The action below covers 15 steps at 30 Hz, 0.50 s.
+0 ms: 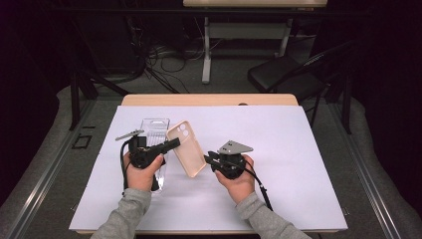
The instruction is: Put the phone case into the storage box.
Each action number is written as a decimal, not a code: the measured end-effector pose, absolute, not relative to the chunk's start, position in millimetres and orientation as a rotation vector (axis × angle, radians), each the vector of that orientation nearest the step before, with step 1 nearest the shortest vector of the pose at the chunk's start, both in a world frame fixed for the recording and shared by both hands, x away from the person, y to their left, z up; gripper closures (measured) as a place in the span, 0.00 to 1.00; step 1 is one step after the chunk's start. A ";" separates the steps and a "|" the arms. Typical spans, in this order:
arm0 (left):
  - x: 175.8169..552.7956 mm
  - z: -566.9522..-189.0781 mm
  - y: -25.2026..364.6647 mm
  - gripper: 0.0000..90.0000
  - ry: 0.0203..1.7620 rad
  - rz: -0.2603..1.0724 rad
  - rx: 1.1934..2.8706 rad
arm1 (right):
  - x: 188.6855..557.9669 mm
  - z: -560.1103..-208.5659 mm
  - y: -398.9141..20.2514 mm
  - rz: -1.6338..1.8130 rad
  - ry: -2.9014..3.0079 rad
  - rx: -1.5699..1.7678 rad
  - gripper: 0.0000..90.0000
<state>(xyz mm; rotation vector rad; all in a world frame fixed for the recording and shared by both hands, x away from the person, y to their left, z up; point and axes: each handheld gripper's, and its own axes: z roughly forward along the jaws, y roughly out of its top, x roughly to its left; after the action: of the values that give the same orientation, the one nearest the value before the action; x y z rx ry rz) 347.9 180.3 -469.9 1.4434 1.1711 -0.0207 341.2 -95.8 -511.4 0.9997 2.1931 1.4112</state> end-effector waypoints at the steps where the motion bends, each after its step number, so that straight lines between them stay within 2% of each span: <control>1: 348.0 -469.7 180.6 0.89 1.162 -0.017 1.445 | 341.6 -511.0 -96.5 1.412 2.192 0.991 0.82; 15: 348.6 -466.1 184.8 0.89 1.072 0.045 1.496 | 343.3 -504.4 -102.6 1.425 2.198 0.944 0.66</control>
<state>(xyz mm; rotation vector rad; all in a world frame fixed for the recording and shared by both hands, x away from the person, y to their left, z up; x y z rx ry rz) 348.6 184.8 -466.1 1.4958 1.0722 0.0452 343.3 -102.6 -504.4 0.9444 2.1978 1.4248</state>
